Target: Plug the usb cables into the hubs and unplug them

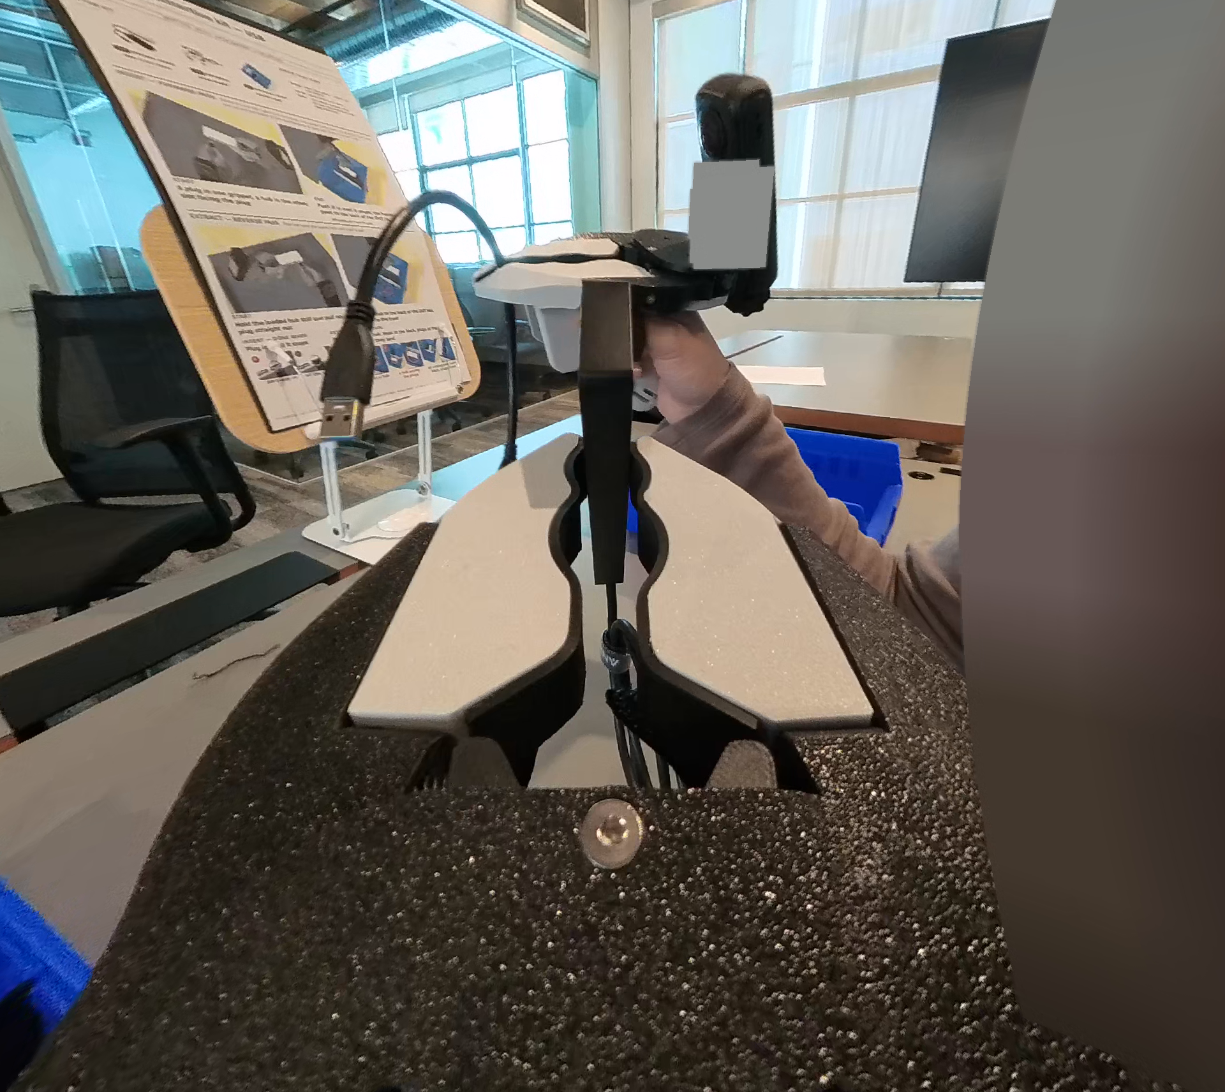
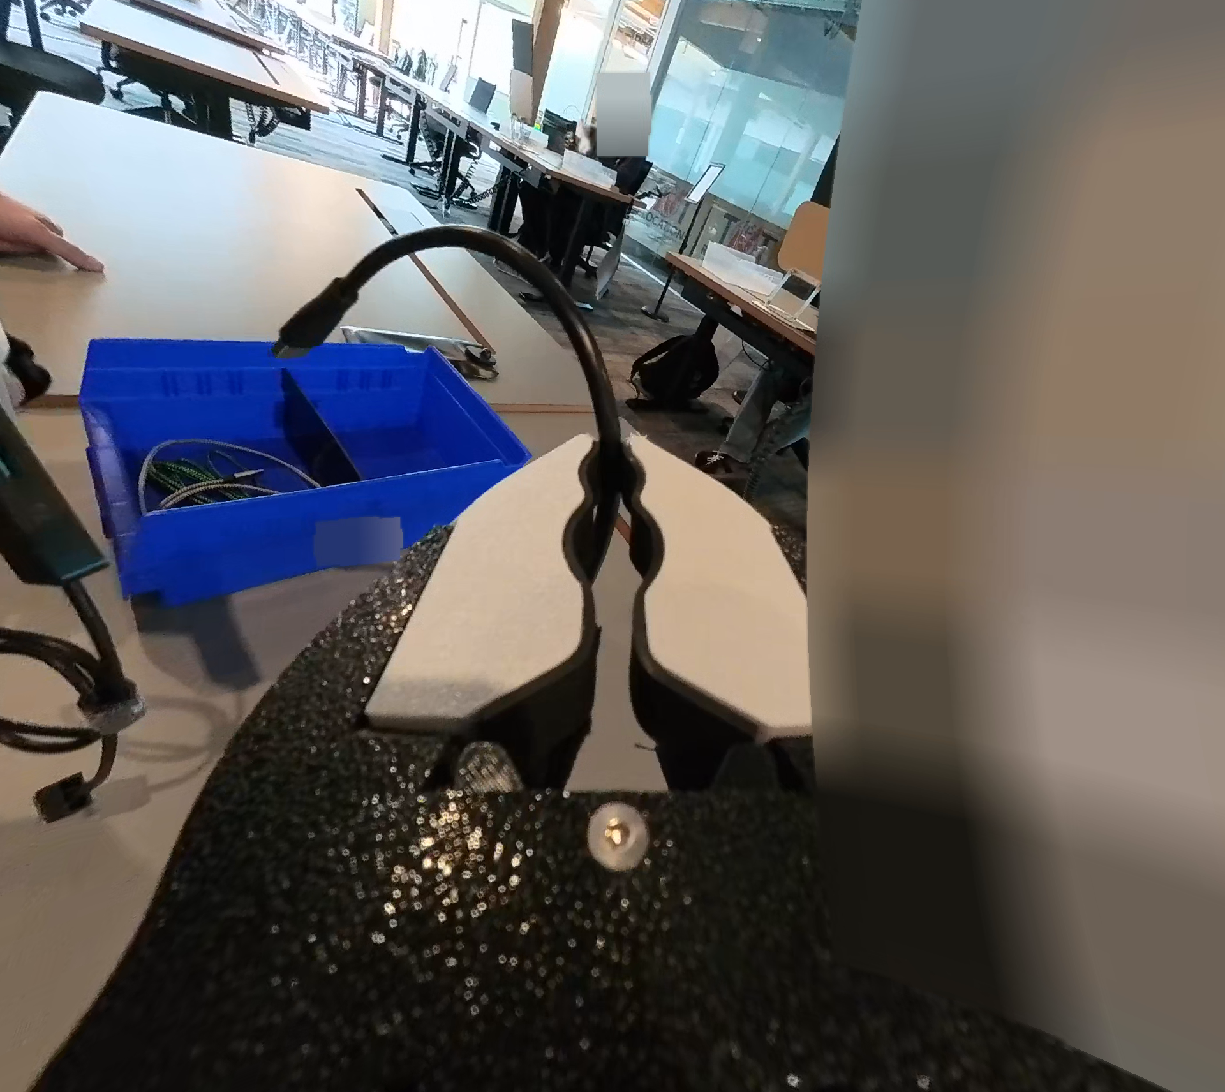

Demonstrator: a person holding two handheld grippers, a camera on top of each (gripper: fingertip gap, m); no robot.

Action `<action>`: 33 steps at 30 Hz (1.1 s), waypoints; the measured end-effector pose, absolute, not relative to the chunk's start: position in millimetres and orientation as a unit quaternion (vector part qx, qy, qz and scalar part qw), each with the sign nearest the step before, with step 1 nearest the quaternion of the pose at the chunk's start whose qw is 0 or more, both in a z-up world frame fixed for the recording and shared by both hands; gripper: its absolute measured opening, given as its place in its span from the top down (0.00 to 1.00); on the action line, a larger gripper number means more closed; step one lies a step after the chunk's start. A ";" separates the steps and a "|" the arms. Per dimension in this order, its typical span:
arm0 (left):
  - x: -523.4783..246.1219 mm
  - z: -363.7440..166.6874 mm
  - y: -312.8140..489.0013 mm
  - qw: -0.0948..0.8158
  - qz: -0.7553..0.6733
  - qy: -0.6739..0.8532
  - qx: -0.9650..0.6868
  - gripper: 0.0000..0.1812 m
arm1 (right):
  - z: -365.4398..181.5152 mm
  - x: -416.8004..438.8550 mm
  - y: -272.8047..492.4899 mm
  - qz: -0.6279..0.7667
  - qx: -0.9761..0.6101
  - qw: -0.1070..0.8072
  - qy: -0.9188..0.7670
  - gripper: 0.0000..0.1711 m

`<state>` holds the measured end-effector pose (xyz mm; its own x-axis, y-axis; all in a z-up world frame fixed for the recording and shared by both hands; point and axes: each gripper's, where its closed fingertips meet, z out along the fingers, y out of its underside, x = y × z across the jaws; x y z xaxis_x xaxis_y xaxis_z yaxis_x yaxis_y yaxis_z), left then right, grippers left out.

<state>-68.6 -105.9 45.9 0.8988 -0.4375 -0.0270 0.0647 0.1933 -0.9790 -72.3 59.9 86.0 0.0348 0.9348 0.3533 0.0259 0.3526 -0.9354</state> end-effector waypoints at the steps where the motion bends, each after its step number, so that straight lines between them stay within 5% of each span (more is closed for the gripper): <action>1: -69.6 46.6 -106.3 0.759 -0.163 0.151 -0.612 0.94 | 86.3 -72.0 60.6 0.388 -0.417 0.587 -0.575 0.98; 18: -92.3 52.2 -109.0 0.783 -0.146 0.111 -0.595 0.94 | 89.3 -72.5 83.2 0.567 -0.436 0.502 -0.486 0.98; 33: -95.6 45.9 -103.1 0.777 -0.149 0.104 -0.603 0.94 | 76.7 -85.0 82.3 0.562 -0.447 0.477 -0.507 0.98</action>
